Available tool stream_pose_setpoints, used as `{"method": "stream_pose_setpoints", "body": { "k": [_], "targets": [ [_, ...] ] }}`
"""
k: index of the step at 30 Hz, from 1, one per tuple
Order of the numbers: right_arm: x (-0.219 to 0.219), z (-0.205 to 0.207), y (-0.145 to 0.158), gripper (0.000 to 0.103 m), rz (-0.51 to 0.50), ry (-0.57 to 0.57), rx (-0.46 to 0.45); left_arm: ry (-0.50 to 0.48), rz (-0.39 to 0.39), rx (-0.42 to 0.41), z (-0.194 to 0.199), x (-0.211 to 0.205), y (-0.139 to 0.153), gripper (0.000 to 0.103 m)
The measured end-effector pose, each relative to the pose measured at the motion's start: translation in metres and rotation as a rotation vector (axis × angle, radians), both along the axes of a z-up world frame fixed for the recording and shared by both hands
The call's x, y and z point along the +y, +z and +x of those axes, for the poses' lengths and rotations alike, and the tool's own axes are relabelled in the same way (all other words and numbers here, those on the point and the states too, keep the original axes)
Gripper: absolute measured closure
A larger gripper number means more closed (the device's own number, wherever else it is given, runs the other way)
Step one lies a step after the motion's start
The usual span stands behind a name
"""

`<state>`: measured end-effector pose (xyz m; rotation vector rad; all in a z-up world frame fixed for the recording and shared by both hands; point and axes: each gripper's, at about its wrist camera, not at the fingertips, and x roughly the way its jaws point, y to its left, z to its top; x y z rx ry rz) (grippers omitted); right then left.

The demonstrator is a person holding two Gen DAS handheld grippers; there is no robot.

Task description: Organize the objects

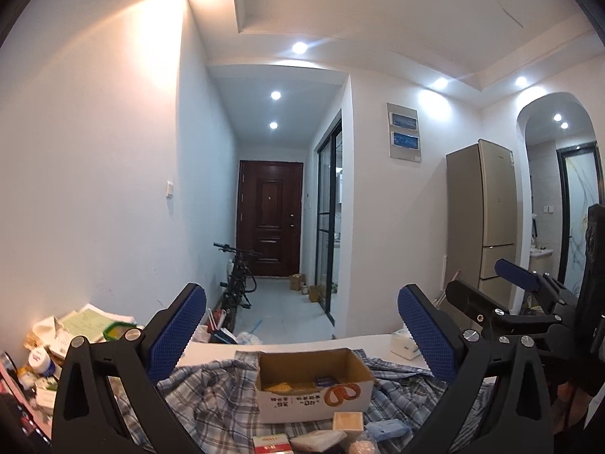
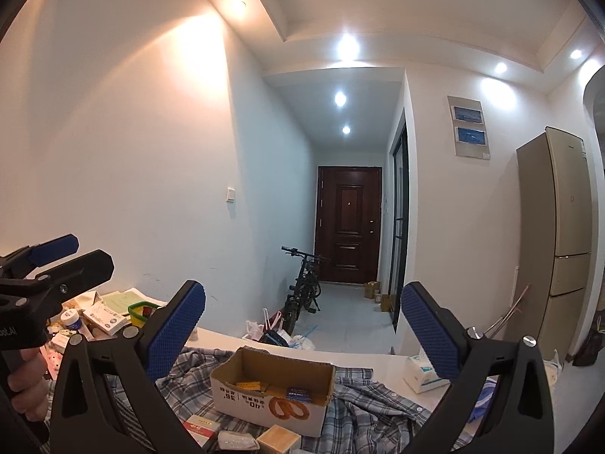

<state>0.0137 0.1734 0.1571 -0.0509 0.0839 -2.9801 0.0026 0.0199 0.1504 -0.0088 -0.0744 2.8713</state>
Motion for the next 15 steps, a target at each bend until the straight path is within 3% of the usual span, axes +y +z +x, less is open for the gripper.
{"method": "stream_pose_setpoints", "body": {
  "k": [4,15],
  "targets": [
    [0.003,0.005,-0.007,0.000,-0.019,-0.007,-0.012,0.003,0.032,-0.014,-0.002,-0.005,-0.014,0.000],
    [0.021,-0.005,-0.049,0.000,-0.051,-0.041,-0.114,0.076,0.024,-0.080,-0.010,-0.004,-0.076,0.000]
  ]
}}
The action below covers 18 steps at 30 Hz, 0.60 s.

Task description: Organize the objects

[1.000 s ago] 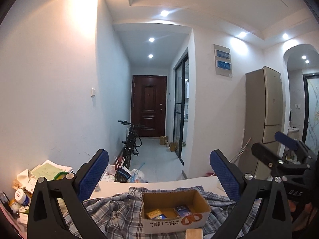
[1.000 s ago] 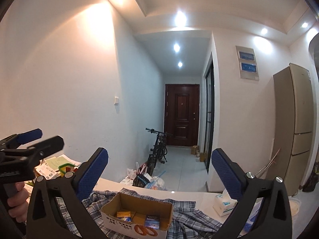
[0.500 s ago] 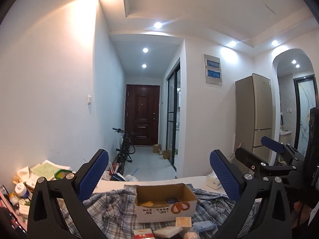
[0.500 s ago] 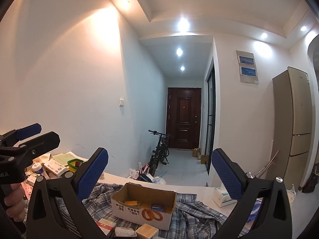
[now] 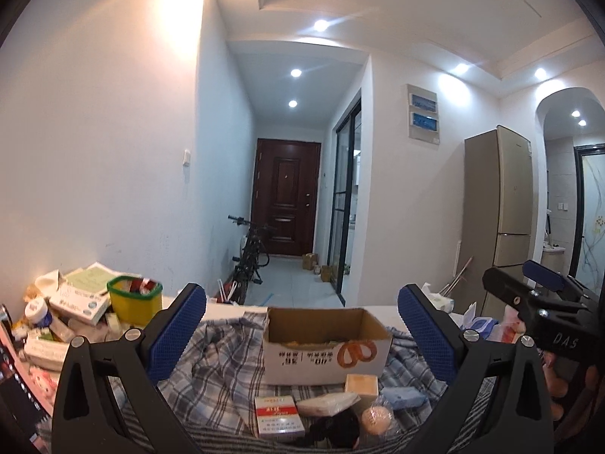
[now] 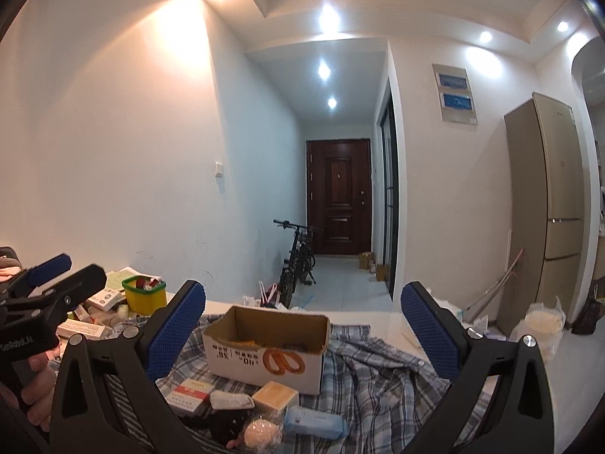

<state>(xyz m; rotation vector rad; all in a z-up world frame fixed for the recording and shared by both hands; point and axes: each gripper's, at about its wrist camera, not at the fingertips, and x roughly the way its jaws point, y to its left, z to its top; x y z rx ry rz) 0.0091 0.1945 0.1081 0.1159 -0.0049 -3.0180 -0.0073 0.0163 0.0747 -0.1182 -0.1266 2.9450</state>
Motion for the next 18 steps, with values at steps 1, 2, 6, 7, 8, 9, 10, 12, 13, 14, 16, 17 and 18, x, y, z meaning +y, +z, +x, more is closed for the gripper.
{"method": "stream_pose_setpoints", "body": {
  "k": [1,2,6,7,8,9,10,12,13,14,16,17,18],
  "targets": [
    [0.003,-0.002,-0.004,0.000,-0.007,0.000,-0.014,0.006,0.014,-0.004,0.000,-0.001,-0.008,0.000],
    [0.005,-0.004,-0.008,0.000,-0.014,0.002,-0.035,0.001,0.023,-0.012,-0.001,-0.002,-0.014,0.000],
    [0.012,-0.009,-0.023,0.000,-0.019,0.000,-0.092,-0.010,0.017,-0.047,-0.007,0.001,-0.027,0.000],
    [0.011,-0.008,-0.026,0.000,-0.012,-0.009,-0.094,-0.010,0.015,-0.053,-0.008,0.002,-0.029,0.000],
    [0.011,-0.007,-0.029,0.000,-0.003,-0.020,-0.097,-0.009,0.014,-0.057,-0.010,0.002,-0.029,0.000],
    [0.011,-0.006,-0.032,0.000,0.002,-0.028,-0.100,-0.007,0.014,-0.058,-0.010,0.003,-0.030,0.000],
    [0.011,-0.007,-0.033,0.000,0.001,-0.031,-0.105,-0.005,0.014,-0.061,-0.011,0.003,-0.031,0.000],
    [0.014,-0.008,-0.034,0.000,-0.012,-0.026,-0.112,-0.007,0.013,-0.070,-0.013,0.004,-0.031,0.000],
    [0.015,-0.007,-0.034,0.000,-0.018,-0.024,-0.114,-0.007,0.012,-0.072,-0.013,0.005,-0.032,0.000],
    [0.016,-0.007,-0.034,0.000,-0.021,-0.024,-0.114,-0.006,0.009,-0.074,-0.014,0.004,-0.033,0.000],
    [0.016,-0.008,-0.035,0.000,-0.025,-0.027,-0.113,-0.002,-0.003,-0.080,-0.014,0.006,-0.034,0.000],
    [0.016,-0.007,-0.035,0.000,-0.027,-0.029,-0.113,-0.001,-0.007,-0.086,-0.014,0.006,-0.035,0.000],
    [0.017,-0.008,-0.036,0.000,-0.030,-0.031,-0.116,0.000,-0.006,-0.094,-0.015,0.006,-0.036,0.000]
  ]
}}
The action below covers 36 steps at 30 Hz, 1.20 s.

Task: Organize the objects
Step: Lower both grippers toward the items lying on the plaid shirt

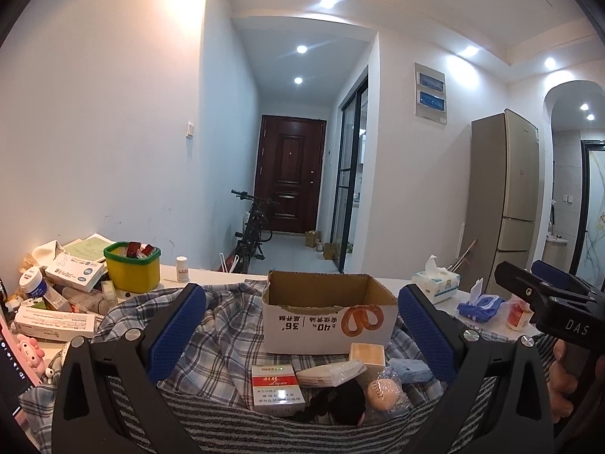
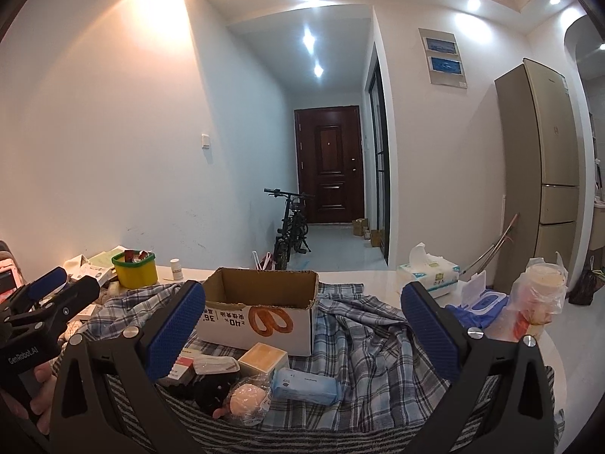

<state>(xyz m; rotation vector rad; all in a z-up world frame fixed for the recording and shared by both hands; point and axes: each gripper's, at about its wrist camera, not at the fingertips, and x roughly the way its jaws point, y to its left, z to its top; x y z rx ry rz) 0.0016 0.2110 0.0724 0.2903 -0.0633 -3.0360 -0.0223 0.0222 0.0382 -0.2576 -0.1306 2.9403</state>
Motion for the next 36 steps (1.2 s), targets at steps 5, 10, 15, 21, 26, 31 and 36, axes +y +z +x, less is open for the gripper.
{"method": "stream_pose_setpoints", "body": {
  "k": [5,10,15,21,26,31,36],
  "targets": [
    [0.000,-0.002,-0.011,0.000,-0.017,0.003,-0.047,0.011,-0.033,-0.072,-0.003,-0.002,-0.013,0.000],
    [-0.003,-0.004,-0.024,0.000,0.004,0.009,-0.104,-0.005,-0.023,-0.204,-0.005,-0.010,-0.030,0.000],
    [-0.007,-0.007,-0.037,0.000,-0.010,0.031,-0.158,0.024,-0.033,-0.233,-0.005,-0.011,-0.044,0.000],
    [-0.017,-0.011,-0.050,0.001,0.004,0.041,-0.202,0.014,-0.044,-0.275,-0.013,-0.006,-0.054,0.000],
    [-0.023,-0.022,-0.067,0.005,-0.010,0.064,-0.252,0.029,-0.049,-0.273,-0.012,-0.011,-0.054,0.000],
    [-0.029,-0.036,-0.082,0.009,-0.032,0.109,-0.327,0.022,-0.046,-0.279,-0.018,-0.008,-0.056,0.000],
    [-0.033,-0.048,-0.089,0.014,-0.046,0.111,-0.379,0.030,-0.066,-0.256,-0.025,-0.007,-0.056,0.000]
  ]
}}
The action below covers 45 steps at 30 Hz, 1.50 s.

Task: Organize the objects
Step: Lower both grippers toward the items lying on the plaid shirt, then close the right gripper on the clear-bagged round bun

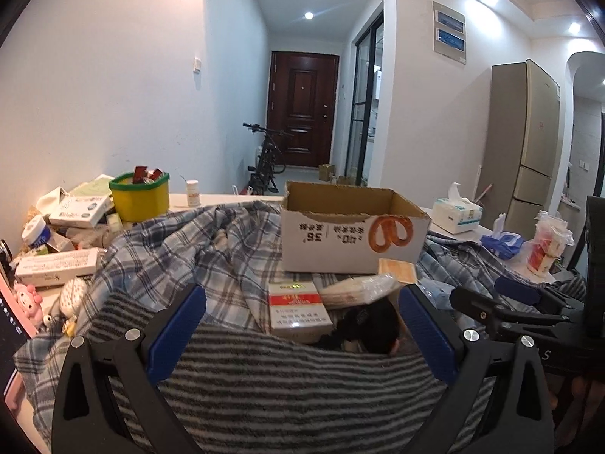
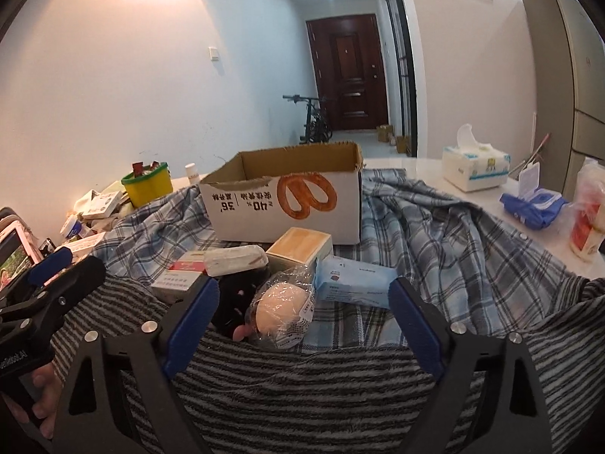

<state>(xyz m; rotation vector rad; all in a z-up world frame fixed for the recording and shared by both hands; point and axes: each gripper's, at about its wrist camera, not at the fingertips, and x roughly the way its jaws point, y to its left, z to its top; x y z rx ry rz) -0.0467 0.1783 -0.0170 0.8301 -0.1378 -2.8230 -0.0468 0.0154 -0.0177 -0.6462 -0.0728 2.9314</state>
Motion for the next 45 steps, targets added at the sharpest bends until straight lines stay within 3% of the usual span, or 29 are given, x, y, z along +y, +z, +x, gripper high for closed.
{"method": "stream_pose_setpoints", "body": {
  "k": [9,19,26,30,37,43,45],
  "targets": [
    [-0.019,-0.021,-0.014,0.021,0.042,0.045,-0.069,0.007,0.009,-0.048,-0.018,-0.001,-0.013,0.000],
    [-0.022,-0.039,-0.034,0.039,0.018,0.087,-0.181,0.043,-0.019,-0.016,-0.013,0.002,-0.014,0.000],
    [-0.019,-0.044,-0.041,0.058,-0.010,0.108,-0.223,0.034,0.005,-0.040,-0.018,-0.003,-0.015,0.000],
    [-0.021,-0.039,-0.035,0.063,0.007,0.096,-0.187,0.046,0.002,-0.034,-0.016,-0.003,-0.015,0.000],
    [-0.018,-0.015,-0.008,0.063,0.074,0.049,-0.033,0.003,0.001,-0.060,-0.019,-0.001,-0.015,0.000],
    [-0.007,0.002,0.017,0.063,0.118,-0.002,0.097,-0.062,0.200,-0.133,-0.029,-0.016,-0.013,0.000],
    [0.002,0.002,0.020,0.063,0.121,-0.037,0.115,-0.095,0.195,-0.144,-0.029,-0.007,-0.010,0.000]
  ]
}}
